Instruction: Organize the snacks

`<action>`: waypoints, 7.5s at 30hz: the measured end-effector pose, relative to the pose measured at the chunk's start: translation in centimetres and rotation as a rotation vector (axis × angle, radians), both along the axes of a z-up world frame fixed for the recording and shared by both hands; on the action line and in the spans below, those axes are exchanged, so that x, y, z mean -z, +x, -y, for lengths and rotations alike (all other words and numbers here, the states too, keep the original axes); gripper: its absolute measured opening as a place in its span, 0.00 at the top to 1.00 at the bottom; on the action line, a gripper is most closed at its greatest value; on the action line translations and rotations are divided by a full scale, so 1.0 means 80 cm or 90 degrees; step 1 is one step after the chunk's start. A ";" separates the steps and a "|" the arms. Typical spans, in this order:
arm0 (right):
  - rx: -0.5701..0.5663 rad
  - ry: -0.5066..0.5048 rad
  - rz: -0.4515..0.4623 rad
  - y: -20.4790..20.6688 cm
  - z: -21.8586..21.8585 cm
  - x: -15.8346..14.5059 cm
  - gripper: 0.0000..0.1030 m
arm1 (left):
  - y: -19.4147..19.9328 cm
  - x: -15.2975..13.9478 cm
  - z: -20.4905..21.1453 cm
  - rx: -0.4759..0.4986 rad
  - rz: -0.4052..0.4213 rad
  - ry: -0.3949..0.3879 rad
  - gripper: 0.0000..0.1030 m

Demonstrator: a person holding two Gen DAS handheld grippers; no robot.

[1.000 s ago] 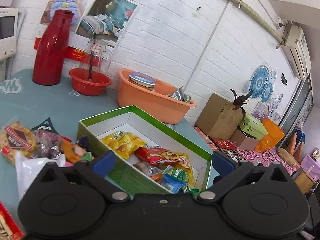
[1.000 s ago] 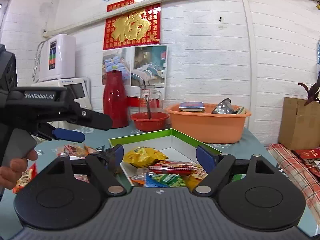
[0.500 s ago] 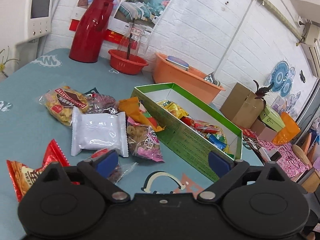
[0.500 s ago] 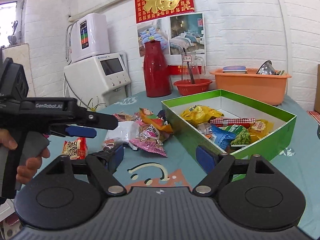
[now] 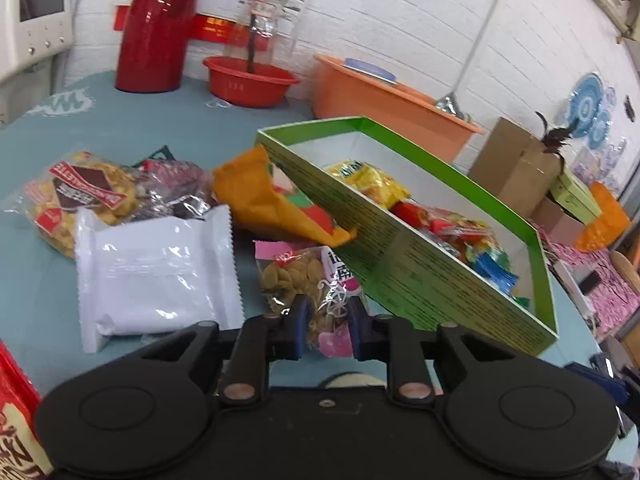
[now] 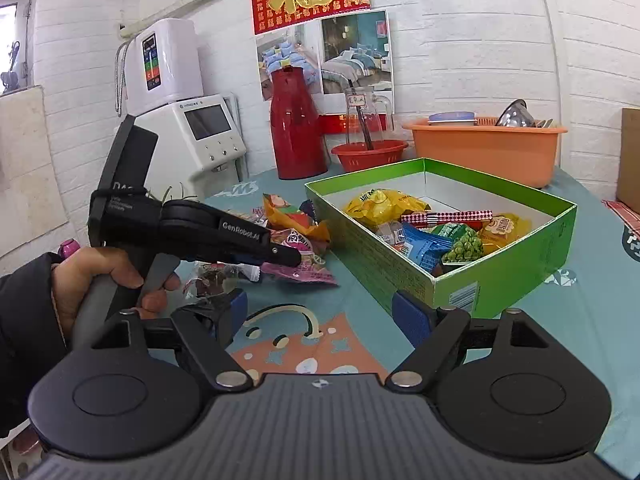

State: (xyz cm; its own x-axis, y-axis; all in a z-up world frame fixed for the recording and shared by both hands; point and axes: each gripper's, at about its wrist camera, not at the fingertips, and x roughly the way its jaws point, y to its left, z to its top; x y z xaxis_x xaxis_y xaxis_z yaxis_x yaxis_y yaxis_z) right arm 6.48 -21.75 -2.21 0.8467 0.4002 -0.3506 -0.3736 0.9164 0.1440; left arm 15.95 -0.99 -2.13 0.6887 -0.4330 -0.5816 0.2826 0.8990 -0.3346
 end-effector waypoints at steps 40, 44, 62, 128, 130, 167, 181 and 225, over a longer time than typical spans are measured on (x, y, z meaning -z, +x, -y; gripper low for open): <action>-0.003 -0.001 -0.111 0.049 -0.054 0.038 0.09 | -0.091 0.014 -0.044 -0.044 0.007 0.036 0.12; -0.006 -0.008 -0.103 0.045 -0.053 0.032 0.30 | -0.090 0.012 -0.039 -0.018 0.005 0.038 0.20; 0.105 -0.001 0.078 0.053 0.033 -0.068 0.32 | -0.034 -0.100 0.039 0.082 0.131 -0.074 0.19; -0.053 -0.023 0.029 -0.003 -0.041 -0.014 0.00 | -0.103 -0.009 -0.137 -0.093 0.016 -0.068 0.28; -0.057 -0.027 0.022 -0.003 -0.043 -0.011 0.00 | -0.100 -0.006 -0.115 -0.055 0.011 -0.079 0.28; -0.174 -0.012 -0.091 0.028 -0.077 0.031 0.00 | -0.124 0.014 -0.110 -0.005 -0.039 -0.184 0.09; -0.260 -0.039 -0.128 0.065 -0.087 0.036 0.27 | -0.119 0.032 -0.106 -0.025 -0.052 -0.209 0.72; 0.126 -0.043 0.073 0.147 0.051 -0.014 0.00 | 0.089 -0.047 0.070 0.131 0.094 -0.145 0.00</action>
